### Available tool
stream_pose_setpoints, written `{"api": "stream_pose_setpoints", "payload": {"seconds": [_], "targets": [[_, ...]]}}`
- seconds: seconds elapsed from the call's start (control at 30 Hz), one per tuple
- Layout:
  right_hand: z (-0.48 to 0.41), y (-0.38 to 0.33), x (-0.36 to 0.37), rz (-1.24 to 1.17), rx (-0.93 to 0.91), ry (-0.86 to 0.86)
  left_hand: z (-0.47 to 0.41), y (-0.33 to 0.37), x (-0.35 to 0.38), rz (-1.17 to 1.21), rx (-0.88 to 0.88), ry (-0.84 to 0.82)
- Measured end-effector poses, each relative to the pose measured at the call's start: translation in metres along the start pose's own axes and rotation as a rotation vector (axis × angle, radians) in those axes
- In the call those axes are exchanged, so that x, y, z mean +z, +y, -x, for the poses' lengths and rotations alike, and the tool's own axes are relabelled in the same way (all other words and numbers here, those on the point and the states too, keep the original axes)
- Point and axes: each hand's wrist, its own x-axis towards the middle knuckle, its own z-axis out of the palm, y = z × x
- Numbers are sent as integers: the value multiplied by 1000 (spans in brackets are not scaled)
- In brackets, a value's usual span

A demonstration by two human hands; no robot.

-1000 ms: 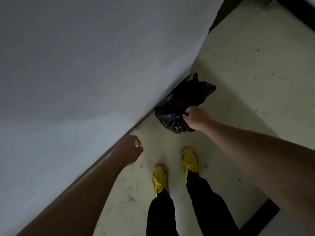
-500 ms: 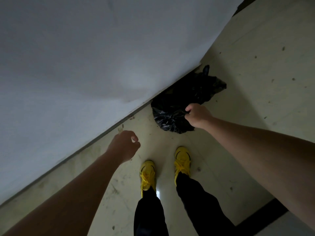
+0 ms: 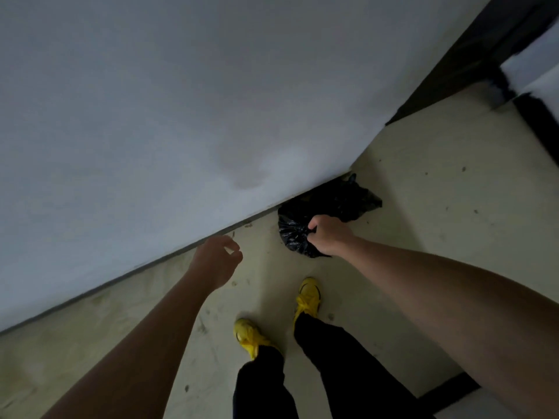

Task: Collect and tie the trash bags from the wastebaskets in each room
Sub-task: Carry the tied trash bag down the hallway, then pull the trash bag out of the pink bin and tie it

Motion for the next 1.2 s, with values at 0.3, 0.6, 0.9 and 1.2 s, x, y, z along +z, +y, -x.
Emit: {"api": "stream_pose_setpoints", "payload": {"seconds": [0.3,0.6,0.9,1.2], "targets": [[140,-90,-15,386,-205,-84,156,-63,-31,200,-68,121],[330,-312,155,763,-656,-58,423,-351,-65,414,-364,465],[520,-478,350,983,-1118,-180,620,-548,-56,644,-625,767],[628,-618,570,1193,-1355,-276,722,-717,-25,879,-852,886]]}}
